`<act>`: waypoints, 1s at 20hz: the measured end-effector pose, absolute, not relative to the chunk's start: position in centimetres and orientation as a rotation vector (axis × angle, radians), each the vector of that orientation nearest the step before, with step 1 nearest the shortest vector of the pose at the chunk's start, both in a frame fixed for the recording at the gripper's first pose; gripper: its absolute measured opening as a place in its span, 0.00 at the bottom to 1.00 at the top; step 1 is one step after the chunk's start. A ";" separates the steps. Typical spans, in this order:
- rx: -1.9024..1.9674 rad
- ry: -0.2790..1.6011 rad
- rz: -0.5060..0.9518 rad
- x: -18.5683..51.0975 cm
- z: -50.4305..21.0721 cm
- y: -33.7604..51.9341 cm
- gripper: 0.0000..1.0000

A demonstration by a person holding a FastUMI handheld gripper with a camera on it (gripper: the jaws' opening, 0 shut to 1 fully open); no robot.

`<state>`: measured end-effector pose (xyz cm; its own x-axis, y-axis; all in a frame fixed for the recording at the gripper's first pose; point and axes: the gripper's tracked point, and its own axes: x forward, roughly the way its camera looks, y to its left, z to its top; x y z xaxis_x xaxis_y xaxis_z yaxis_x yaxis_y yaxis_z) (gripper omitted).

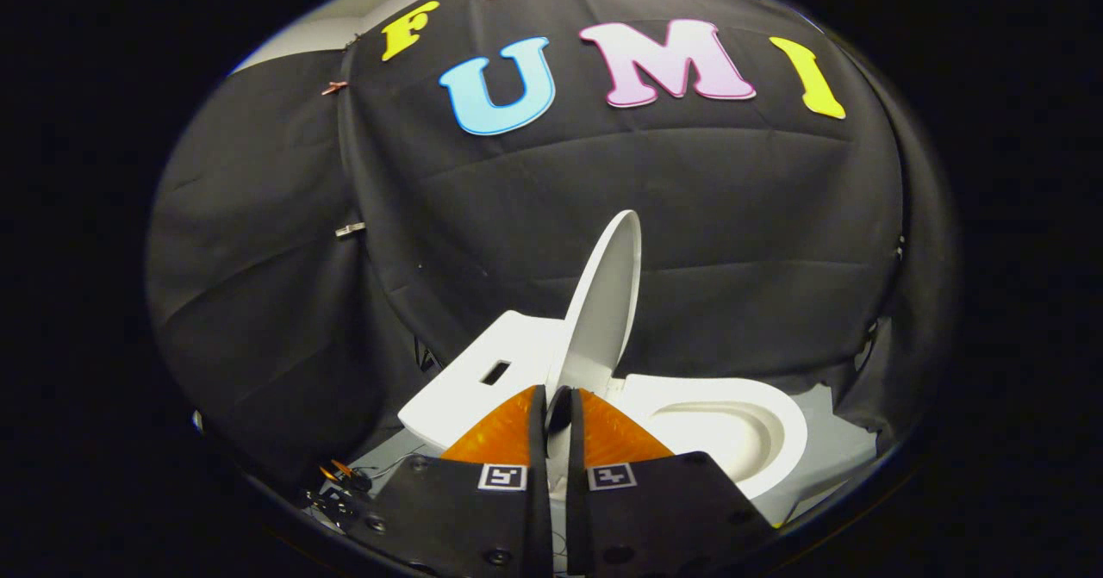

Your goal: Open the toilet lid.

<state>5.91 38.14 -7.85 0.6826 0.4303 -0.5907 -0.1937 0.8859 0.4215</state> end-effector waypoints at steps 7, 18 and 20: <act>0.411 0.813 0.465 5.0 -7.6 42.1 0.63; 0.416 0.785 0.647 4.7 -7.8 50.5 0.61; 0.413 0.792 0.683 3.8 -8.4 51.9 0.83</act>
<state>3.84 51.93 -8.37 0.5078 0.6953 -0.5085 -0.4008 0.7133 0.5750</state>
